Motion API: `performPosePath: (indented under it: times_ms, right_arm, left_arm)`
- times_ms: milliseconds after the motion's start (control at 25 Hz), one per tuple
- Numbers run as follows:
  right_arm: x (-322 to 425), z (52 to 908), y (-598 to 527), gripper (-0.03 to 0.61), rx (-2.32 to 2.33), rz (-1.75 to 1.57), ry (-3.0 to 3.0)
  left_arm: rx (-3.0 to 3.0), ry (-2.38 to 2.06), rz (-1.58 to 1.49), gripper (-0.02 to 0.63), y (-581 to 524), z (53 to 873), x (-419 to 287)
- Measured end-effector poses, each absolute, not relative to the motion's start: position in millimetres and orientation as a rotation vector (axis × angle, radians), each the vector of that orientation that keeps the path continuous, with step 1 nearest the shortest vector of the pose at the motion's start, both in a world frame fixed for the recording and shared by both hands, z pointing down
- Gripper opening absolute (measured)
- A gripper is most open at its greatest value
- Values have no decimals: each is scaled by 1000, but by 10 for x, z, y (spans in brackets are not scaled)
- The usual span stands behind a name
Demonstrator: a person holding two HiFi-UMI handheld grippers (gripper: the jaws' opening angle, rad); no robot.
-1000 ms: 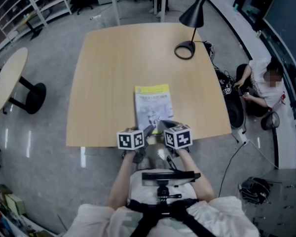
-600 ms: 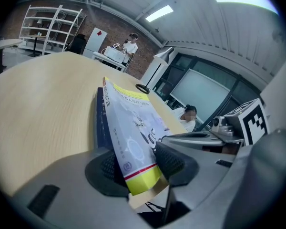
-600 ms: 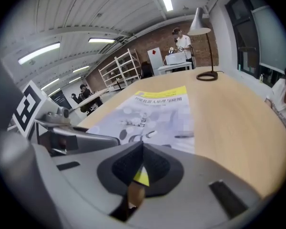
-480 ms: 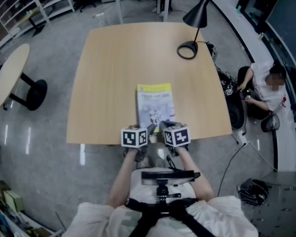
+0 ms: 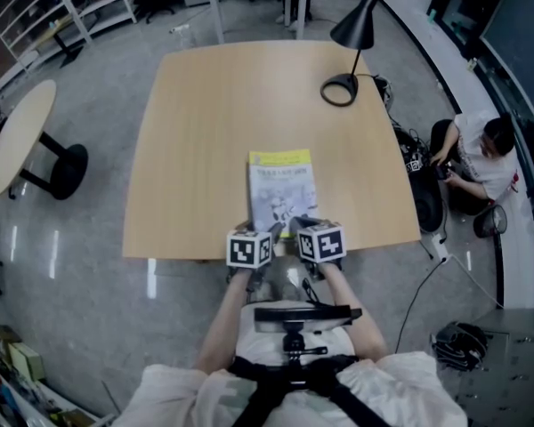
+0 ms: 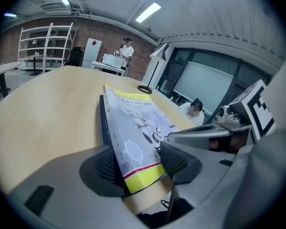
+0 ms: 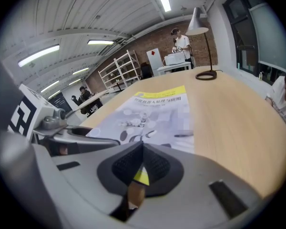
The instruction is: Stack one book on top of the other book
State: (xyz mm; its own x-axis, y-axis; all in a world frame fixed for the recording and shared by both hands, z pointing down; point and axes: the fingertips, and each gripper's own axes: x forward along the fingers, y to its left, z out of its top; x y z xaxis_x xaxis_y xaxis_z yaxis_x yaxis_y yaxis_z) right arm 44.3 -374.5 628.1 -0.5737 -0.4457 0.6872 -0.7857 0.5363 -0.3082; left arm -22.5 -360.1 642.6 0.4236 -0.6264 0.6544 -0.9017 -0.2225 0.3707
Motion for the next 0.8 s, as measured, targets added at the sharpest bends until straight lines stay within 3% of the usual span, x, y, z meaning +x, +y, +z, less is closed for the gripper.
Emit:
performPosePath:
  times_ms: [120, 240, 560, 800]
  right_arm:
    - [451, 6275, -3751, 0, 998, 822, -2237]
    - [448, 6289, -3743, 0, 995, 826, -2238]
    - [454, 6296, -3754, 0, 991, 830, -2240]
    - [410, 6105, -3807, 0, 1003, 784, -2304]
  left_arm:
    - [1946, -1316, 522, 250, -3611, 6441, -249]
    - [1939, -1376, 594, 325, -3575, 6505, -371]
    - [1947, -1587, 614, 327, -3665, 6279, -729]
    - [2034, -1640, 231, 327, -3832, 5695, -837]
